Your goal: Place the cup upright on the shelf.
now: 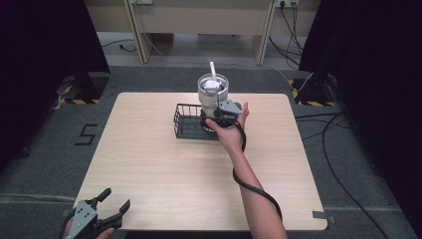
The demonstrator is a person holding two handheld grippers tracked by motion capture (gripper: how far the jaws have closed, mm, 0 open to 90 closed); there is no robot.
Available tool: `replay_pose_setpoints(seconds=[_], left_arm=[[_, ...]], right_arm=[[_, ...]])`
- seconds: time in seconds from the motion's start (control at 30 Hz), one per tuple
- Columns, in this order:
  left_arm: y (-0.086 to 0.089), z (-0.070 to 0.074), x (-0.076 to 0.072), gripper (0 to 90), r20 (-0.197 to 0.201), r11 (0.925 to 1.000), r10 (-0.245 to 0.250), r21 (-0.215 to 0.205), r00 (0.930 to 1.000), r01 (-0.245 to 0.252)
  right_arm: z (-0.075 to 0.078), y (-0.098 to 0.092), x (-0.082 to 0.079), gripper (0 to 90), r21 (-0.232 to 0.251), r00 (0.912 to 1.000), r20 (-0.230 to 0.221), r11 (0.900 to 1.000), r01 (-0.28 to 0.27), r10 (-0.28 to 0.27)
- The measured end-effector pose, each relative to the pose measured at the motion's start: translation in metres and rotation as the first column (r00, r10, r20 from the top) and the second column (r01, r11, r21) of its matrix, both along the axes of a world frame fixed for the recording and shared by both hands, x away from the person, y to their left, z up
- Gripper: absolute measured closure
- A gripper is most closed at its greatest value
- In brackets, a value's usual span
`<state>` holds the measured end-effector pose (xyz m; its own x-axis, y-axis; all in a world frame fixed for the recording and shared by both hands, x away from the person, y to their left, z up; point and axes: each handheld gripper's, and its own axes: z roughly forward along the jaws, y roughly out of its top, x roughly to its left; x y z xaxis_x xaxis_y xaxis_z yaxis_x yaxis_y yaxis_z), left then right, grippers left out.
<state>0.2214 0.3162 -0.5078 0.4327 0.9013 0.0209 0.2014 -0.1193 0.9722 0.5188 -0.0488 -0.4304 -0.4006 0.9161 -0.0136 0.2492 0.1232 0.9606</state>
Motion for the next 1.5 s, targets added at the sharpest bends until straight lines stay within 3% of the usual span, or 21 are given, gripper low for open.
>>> replay_pose_setpoints(seconds=[0.23, 1.5], left_arm=[[0.0, 0.0, 0.0, 22.4, 0.0, 1.0, -0.001, 0.003, 1.0, 0.001], [-0.002, 0.0, 0.0, 22.1, -0.003, 0.9999, 0.003, 0.011, 1.0, -0.003]], right_arm=[[-0.001, -0.009, -0.011, 2.4, -0.014, 1.0, 0.006, 1.0, 0.0, 0.0], [-0.002, -0.047, -0.065, 5.1, 0.006, 0.9999, 0.007, 1.0, 0.008, -0.008]])
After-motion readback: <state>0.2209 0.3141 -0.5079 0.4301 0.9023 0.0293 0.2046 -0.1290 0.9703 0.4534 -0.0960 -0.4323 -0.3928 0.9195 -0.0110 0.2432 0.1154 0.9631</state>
